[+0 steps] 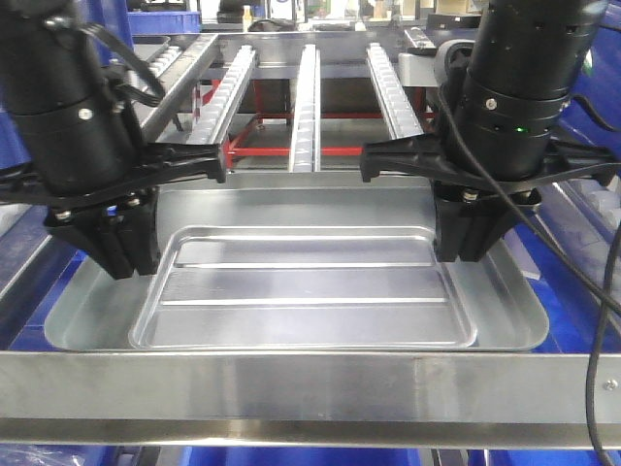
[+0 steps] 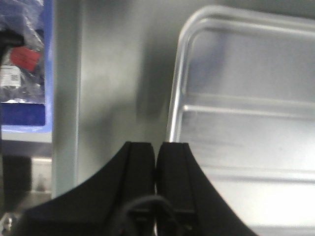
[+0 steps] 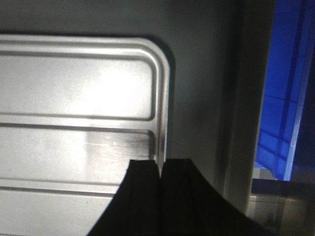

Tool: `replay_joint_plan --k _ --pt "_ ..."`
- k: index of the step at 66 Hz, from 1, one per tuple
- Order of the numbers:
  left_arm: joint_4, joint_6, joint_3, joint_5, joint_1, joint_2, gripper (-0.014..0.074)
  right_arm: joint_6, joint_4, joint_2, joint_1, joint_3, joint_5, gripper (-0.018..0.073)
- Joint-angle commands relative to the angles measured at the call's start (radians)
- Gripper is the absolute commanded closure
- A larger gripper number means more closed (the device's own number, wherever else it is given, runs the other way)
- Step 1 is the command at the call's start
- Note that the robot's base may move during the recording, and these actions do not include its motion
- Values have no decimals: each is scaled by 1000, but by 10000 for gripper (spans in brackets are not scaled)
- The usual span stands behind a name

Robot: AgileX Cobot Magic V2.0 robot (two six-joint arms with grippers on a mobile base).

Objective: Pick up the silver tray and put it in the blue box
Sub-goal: 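Open both grippers wider and position them around the tray rims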

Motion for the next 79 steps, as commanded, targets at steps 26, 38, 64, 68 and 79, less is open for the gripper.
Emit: replay_joint_plan --k 26,38,64,68,79 --pt "59 -45 -106 37 -45 3 603 -10 -22 -42 -5 -35 -35 503" --pt "59 -45 -106 39 -45 3 603 -10 -22 -42 -5 -35 -36 503" --pt "59 -45 -106 37 -45 3 603 -10 -22 -42 -5 -35 -33 503" --pt "59 -45 -106 37 -45 3 603 -10 -22 -42 -5 -35 -33 503" --pt "66 -44 -106 37 -45 3 602 -10 -16 -42 -5 -35 -32 503"
